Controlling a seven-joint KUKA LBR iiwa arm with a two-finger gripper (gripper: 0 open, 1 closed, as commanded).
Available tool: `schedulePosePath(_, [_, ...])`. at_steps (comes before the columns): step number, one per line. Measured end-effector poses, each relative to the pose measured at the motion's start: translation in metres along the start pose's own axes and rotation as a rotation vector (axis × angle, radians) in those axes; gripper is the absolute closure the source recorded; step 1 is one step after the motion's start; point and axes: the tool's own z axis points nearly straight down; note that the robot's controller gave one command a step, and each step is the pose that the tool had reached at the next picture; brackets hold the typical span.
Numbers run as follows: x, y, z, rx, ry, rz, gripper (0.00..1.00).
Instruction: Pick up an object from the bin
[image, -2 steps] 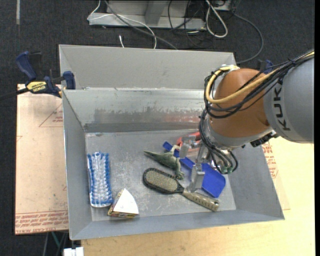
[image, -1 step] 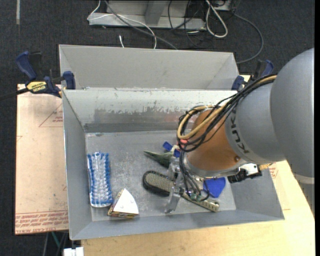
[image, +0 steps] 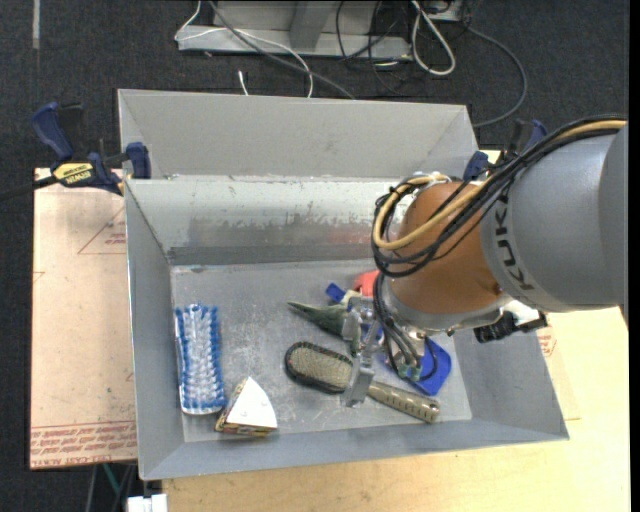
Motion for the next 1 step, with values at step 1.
schedulePosePath(1, [0.0155, 0.0210, 0.0434, 0.004, 0.016, 0.177, 0.00])
